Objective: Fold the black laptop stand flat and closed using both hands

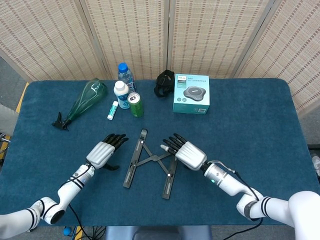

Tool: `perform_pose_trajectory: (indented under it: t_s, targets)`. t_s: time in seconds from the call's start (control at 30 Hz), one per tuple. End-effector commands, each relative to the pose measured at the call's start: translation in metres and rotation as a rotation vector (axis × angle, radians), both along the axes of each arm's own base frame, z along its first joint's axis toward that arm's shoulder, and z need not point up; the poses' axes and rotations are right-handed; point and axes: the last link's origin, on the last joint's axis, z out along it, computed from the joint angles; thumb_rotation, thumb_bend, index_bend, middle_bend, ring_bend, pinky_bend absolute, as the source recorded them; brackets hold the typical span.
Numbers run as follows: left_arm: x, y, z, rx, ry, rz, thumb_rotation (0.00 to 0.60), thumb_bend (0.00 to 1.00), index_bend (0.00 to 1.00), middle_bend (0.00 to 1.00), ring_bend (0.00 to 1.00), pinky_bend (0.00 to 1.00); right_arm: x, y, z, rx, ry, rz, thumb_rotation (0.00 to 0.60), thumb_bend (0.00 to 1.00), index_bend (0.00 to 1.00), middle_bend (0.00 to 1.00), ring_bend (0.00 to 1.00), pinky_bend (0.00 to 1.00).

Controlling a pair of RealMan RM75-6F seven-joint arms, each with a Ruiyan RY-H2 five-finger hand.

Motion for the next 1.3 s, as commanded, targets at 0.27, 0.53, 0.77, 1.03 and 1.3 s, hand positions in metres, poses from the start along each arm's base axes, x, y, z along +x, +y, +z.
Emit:
perform_pose_trajectory:
  t_s: [0.27,0.53,0.77,1.03,1.3]
  targets:
    - [-0.004,-0.002,-0.007,-0.014,-0.024,0.027,0.600,0.15,0.00,0.01,0.00,0.00,0.007,-0.007,-0.017,-0.013,0.017,0.026,0.600,0.00,0.00,0.00,0.00,0.00]
    - [-0.003,-0.005,-0.014,-0.030,-0.049,0.044,0.600,0.15,0.00,0.01,0.00,0.00,0.010,-0.015,-0.024,-0.045,0.015,0.032,0.600,0.00,0.00,0.00,0.00,0.00]
    - [-0.003,-0.008,-0.017,-0.040,-0.068,0.061,0.600,0.15,0.00,0.01,0.00,0.00,0.014,-0.017,-0.030,-0.045,0.005,0.030,0.600,0.00,0.00,0.00,0.00,0.00]
    - [-0.003,-0.010,-0.022,-0.050,-0.076,0.071,0.600,0.15,0.00,0.01,0.00,0.00,0.020,-0.021,-0.036,-0.055,-0.004,0.036,0.600,0.00,0.00,0.00,0.00,0.00]
    - [-0.005,-0.013,-0.026,-0.056,-0.084,0.079,0.600,0.15,0.00,0.01,0.00,0.00,0.027,-0.025,-0.041,-0.059,-0.008,0.042,0.600,0.00,0.00,0.00,0.00,0.00]
